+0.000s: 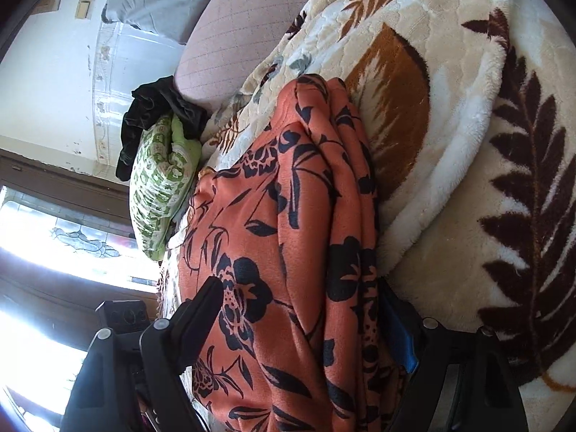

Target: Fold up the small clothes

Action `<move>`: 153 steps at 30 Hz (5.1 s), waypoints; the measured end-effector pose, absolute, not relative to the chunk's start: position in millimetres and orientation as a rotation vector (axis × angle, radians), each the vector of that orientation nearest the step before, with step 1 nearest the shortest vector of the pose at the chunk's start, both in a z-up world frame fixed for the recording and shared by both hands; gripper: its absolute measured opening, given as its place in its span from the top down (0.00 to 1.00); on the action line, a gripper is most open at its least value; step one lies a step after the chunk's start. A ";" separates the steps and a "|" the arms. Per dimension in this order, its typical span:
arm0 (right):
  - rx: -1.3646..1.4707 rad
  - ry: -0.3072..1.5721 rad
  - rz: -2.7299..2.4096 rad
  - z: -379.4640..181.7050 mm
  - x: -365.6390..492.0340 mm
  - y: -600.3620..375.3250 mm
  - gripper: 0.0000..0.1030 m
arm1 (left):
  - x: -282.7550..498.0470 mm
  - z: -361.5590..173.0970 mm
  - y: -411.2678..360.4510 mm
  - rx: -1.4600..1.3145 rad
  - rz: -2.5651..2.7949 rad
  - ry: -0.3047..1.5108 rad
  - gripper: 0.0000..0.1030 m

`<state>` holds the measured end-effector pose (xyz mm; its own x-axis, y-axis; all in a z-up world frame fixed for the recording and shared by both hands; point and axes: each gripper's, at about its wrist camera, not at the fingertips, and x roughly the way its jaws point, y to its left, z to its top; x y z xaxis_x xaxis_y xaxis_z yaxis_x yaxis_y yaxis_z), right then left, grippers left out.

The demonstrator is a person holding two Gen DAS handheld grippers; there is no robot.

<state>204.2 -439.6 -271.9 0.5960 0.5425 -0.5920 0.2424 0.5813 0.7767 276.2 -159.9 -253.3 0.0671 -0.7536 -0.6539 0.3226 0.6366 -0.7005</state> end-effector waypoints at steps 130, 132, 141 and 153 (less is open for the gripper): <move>0.056 0.689 -0.207 -20.6 -56.1 -154.6 0.33 | -20.0 -10.4 19.8 0.136 0.012 0.488 0.07; 0.062 0.703 -0.215 -25.9 -55.9 -156.6 0.33 | -21.2 -10.7 20.0 0.139 0.010 0.491 0.07; 0.053 0.690 -0.232 -19.9 -64.9 -155.3 0.33 | -29.4 -5.6 22.5 0.119 -0.018 0.486 0.07; 0.051 0.676 -0.233 -13.4 -68.8 -149.2 0.33 | -29.4 -9.5 26.2 0.113 -0.035 0.495 0.07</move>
